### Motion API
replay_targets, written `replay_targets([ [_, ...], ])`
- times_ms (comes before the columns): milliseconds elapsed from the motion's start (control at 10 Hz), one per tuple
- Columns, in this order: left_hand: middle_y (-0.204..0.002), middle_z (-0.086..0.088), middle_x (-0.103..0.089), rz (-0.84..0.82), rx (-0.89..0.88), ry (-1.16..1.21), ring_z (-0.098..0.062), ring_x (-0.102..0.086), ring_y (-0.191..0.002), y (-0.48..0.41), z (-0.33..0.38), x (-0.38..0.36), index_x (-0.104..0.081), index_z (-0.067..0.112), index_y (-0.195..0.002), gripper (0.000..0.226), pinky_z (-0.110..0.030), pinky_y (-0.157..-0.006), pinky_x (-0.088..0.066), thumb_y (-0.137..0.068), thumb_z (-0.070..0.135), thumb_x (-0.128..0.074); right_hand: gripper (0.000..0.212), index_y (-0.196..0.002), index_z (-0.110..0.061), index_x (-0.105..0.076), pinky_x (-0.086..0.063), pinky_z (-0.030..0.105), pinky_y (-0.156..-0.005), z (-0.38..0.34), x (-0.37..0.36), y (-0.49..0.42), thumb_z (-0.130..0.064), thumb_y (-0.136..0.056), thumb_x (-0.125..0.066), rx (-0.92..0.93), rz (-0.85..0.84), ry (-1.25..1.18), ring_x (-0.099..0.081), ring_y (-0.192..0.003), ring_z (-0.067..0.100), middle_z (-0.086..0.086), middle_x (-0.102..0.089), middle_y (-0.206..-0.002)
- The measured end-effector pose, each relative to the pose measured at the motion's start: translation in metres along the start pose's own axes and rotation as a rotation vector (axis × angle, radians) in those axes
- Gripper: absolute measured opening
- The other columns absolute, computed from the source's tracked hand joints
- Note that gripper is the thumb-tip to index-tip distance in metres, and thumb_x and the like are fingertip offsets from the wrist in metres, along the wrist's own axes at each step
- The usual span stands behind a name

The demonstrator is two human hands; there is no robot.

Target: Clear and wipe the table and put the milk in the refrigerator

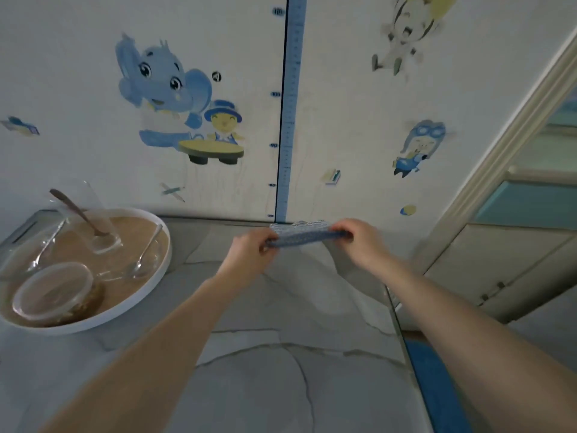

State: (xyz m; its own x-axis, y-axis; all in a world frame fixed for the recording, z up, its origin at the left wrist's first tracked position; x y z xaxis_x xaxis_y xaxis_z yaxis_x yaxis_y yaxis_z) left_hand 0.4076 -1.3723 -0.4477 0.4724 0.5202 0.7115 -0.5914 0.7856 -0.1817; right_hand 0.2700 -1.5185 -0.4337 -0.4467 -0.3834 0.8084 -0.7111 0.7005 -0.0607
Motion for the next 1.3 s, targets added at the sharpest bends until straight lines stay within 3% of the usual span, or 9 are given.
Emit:
replay_targets([
  [100, -0.109, -0.012, -0.064, -0.289, -0.033, -0.128, -0.020, -0.060, -0.101, 0.037, -0.042, -0.073, -0.063, 0.005, -0.110, 0.029, -0.023, -0.085, -0.043, -0.086, 0.018, -0.052, 0.026, -0.108, -0.003, -0.065, -0.038, 0.026, -0.084, 0.042, -0.068, 0.022, -0.001, -0.083, -0.057, -0.032, -0.207, 0.099, -0.058, -0.108, 0.027, 0.015, -0.065, -0.114],
  [200, -0.111, -0.013, -0.067, -0.291, -0.114, -0.161, -0.026, -0.067, -0.097, 0.059, -0.058, -0.103, -0.070, 0.004, -0.096, 0.022, -0.029, -0.075, -0.053, -0.077, 0.008, -0.059, 0.027, -0.107, -0.003, -0.065, -0.040, 0.031, -0.091, 0.070, -0.112, 0.045, -0.001, -0.083, -0.056, -0.036, -0.327, 0.128, -0.057, -0.112, 0.030, 0.016, -0.063, -0.117],
  [300, -0.143, -0.007, -0.043, -0.300, -0.144, -0.305, -0.023, -0.041, -0.132, 0.067, -0.049, -0.101, -0.059, 0.009, -0.121, 0.031, -0.038, -0.105, -0.036, -0.092, 0.010, -0.049, 0.031, -0.114, -0.006, -0.063, -0.037, 0.030, -0.096, 0.069, -0.113, 0.053, -0.003, -0.086, -0.051, -0.011, -0.321, 0.161, -0.052, -0.119, 0.028, 0.011, -0.057, -0.128],
  [500, -0.150, 0.007, -0.031, -0.337, -0.088, -0.410, -0.008, -0.023, -0.140, 0.060, -0.057, -0.106, -0.049, 0.019, -0.129, 0.035, -0.033, -0.112, -0.020, -0.098, 0.018, -0.035, 0.038, -0.120, -0.009, -0.060, -0.036, 0.028, -0.100, 0.066, -0.117, 0.059, -0.003, -0.085, -0.046, 0.008, -0.365, 0.234, -0.047, -0.126, 0.026, 0.009, -0.045, -0.141],
  [700, -0.106, -0.009, -0.070, -0.289, -0.170, -0.642, -0.022, -0.065, -0.102, 0.069, -0.047, -0.102, -0.073, 0.016, -0.083, 0.033, -0.049, -0.073, -0.055, -0.052, 0.015, -0.086, 0.044, -0.130, -0.014, -0.048, -0.038, 0.037, -0.103, 0.064, -0.118, 0.067, -0.010, -0.087, -0.044, 0.022, -0.390, 0.351, -0.039, -0.131, 0.028, 0.004, -0.031, -0.149],
  [800, -0.155, -0.010, -0.016, -0.369, -0.124, -0.630, -0.020, -0.017, -0.143, 0.081, -0.048, -0.113, -0.032, 0.010, -0.142, 0.050, -0.047, -0.114, -0.016, -0.094, 0.016, -0.044, 0.047, -0.136, -0.014, -0.042, -0.034, 0.035, -0.108, 0.058, -0.114, 0.075, -0.009, -0.089, -0.041, 0.063, -0.326, 0.390, -0.034, -0.135, 0.024, 0.002, -0.027, -0.152],
  [900, -0.157, 0.002, 0.002, -0.478, -0.097, -0.632, -0.011, -0.001, -0.145, 0.089, -0.050, -0.113, -0.010, 0.018, -0.148, 0.050, -0.041, -0.117, -0.002, -0.100, 0.023, -0.025, 0.045, -0.137, -0.013, -0.040, -0.032, 0.034, -0.109, 0.054, -0.120, 0.084, -0.010, -0.092, -0.040, 0.079, -0.385, 0.376, -0.036, -0.134, 0.024, 0.004, -0.031, -0.150],
  [1000, -0.157, 0.003, 0.002, -0.611, -0.026, -0.623, -0.011, -0.002, -0.145, 0.096, -0.053, -0.114, -0.011, 0.018, -0.148, 0.051, -0.045, -0.116, -0.003, -0.100, 0.030, -0.023, 0.046, -0.139, -0.010, -0.035, -0.031, 0.034, -0.110, 0.055, -0.126, 0.092, -0.012, -0.093, -0.040, 0.085, -0.455, 0.395, -0.032, -0.137, 0.023, 0.005, -0.026, -0.151],
  [1300, -0.157, -0.004, 0.007, -0.598, 0.038, -0.531, -0.015, 0.006, -0.145, 0.107, -0.025, -0.087, 0.002, 0.012, -0.147, 0.067, -0.042, -0.117, -0.001, -0.097, 0.037, -0.034, 0.037, -0.130, -0.006, -0.041, -0.037, 0.032, -0.100, 0.045, -0.112, 0.125, -0.011, -0.095, -0.033, -0.001, -0.488, 0.388, -0.043, -0.127, 0.026, 0.008, -0.037, -0.143],
])
Point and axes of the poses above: each hand's wrist, its own y-axis away from the middle knuckle, its own x-axis out of the back of the hand, z = x × y, the point moved 9 cm from there along -y, towards the middle knuckle
